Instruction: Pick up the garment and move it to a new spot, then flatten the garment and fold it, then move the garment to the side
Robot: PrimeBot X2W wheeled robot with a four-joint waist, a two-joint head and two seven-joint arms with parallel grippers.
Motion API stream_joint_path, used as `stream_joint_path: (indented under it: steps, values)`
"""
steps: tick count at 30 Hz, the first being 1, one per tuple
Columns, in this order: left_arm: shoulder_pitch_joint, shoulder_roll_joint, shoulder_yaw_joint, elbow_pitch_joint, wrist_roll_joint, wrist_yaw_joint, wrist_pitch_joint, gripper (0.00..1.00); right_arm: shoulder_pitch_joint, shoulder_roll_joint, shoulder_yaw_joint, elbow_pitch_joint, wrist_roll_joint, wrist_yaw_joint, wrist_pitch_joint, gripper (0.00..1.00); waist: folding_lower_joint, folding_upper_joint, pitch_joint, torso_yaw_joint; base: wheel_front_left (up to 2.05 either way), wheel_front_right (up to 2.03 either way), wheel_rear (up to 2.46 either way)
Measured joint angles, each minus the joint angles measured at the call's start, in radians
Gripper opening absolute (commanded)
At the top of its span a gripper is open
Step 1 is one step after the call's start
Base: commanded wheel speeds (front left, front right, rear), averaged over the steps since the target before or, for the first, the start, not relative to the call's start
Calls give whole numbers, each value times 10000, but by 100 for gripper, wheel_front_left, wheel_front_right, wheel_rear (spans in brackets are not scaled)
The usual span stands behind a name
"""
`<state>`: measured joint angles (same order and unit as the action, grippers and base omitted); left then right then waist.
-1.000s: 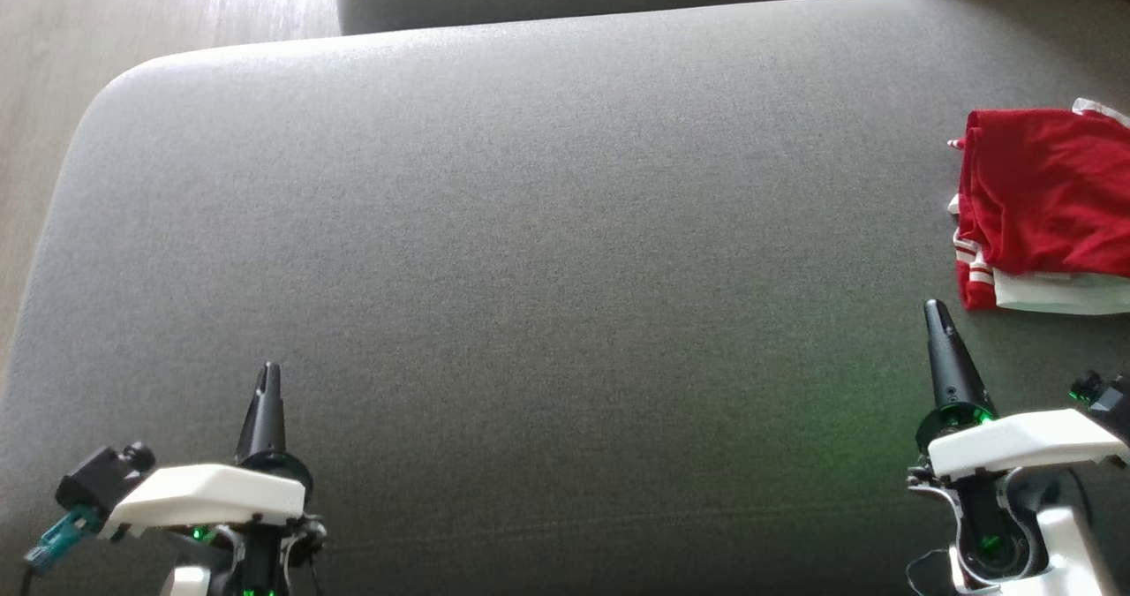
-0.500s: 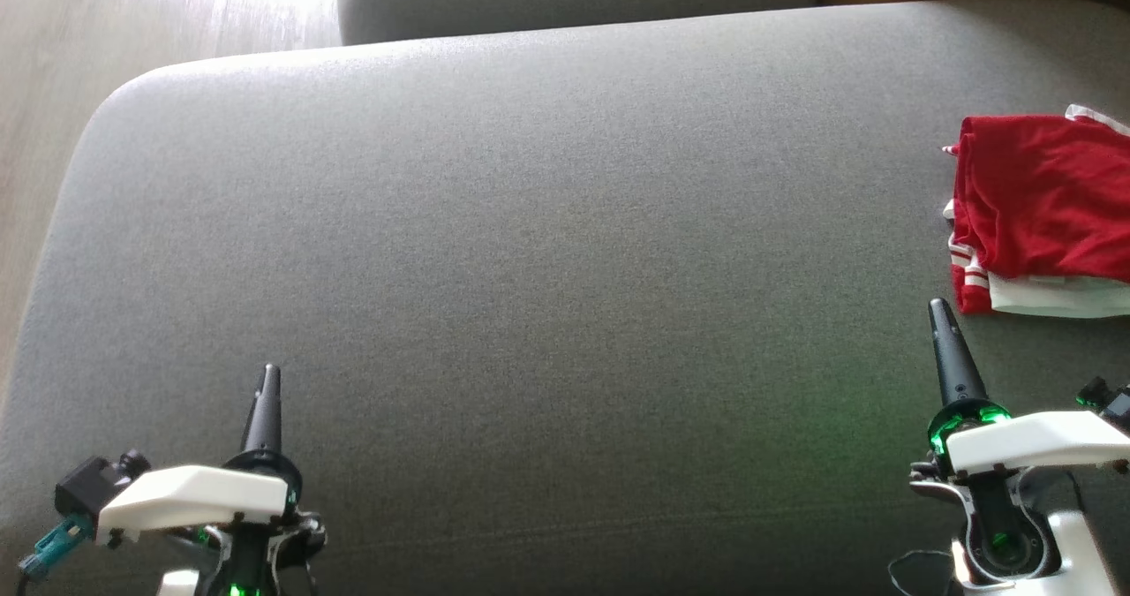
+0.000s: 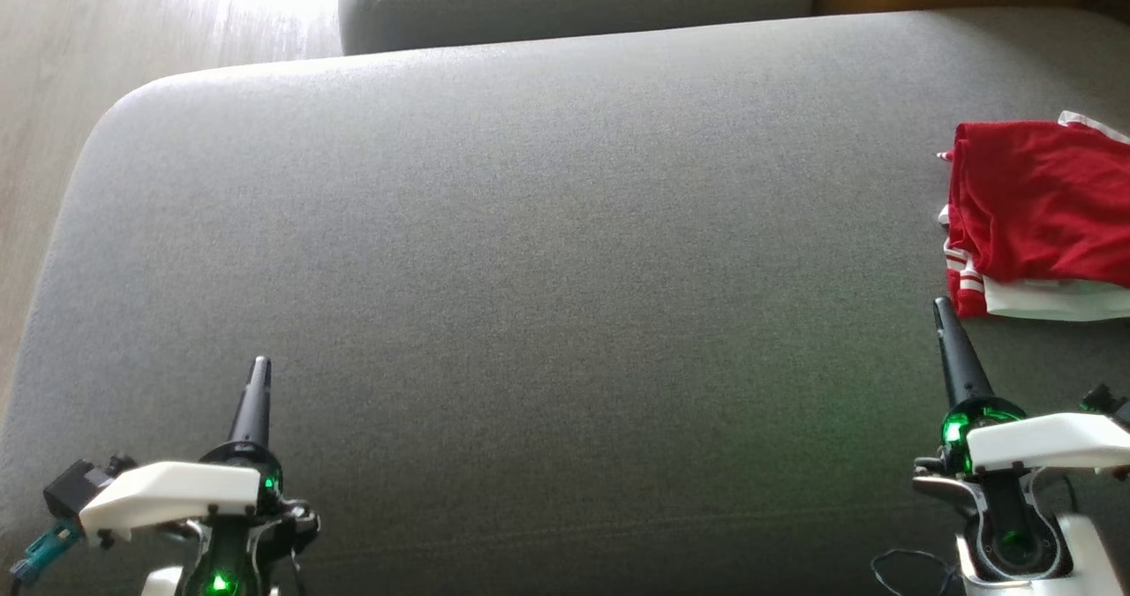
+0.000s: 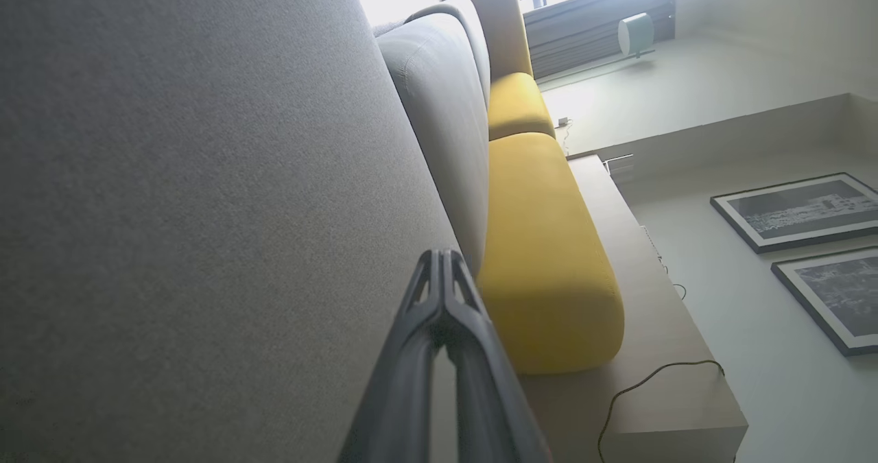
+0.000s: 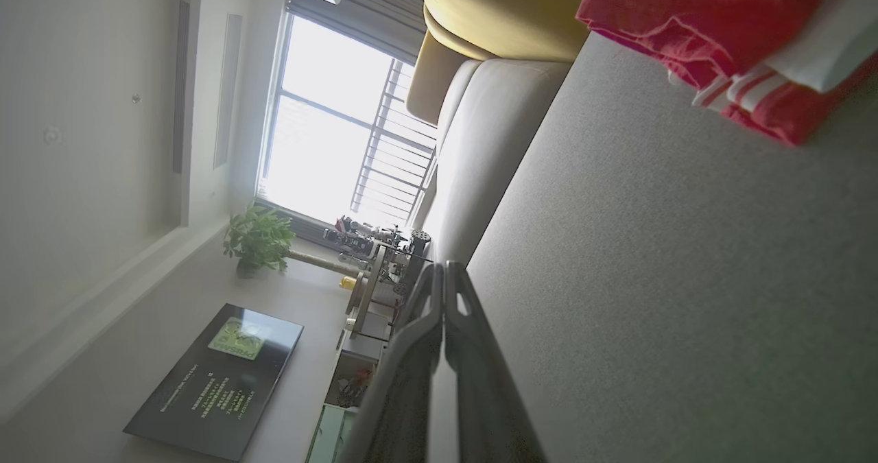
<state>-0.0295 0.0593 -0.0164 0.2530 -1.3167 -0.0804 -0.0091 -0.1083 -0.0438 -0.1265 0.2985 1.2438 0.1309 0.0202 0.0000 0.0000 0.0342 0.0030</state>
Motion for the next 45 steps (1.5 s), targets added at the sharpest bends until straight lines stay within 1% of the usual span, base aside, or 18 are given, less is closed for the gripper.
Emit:
stream_joint_path:
  steps: [9,10,22,31,45]
  values:
    - [-6,2,230,58,-951,-100,268,0,9,0,-10,-40,1062,0,290,0,0,0,-96,-9,0,0,0]
    - [-8,2,268,65,-1045,-163,303,0,12,0,-12,-40,1189,0,320,0,0,0,-106,-10,0,0,0]
    - [-88,0,372,123,-2301,-307,621,0,224,2,-29,-100,2627,-2,608,0,0,0,-233,-23,0,0,0]
    - [-220,-4,606,165,-3147,-430,882,0,219,2,-48,-130,3530,-2,871,0,0,0,-312,-31,0,0,0]
    - [-220,-8,625,169,-3158,-430,924,0,219,2,-48,-136,3590,-2,888,0,0,0,-312,-31,0,0,0]
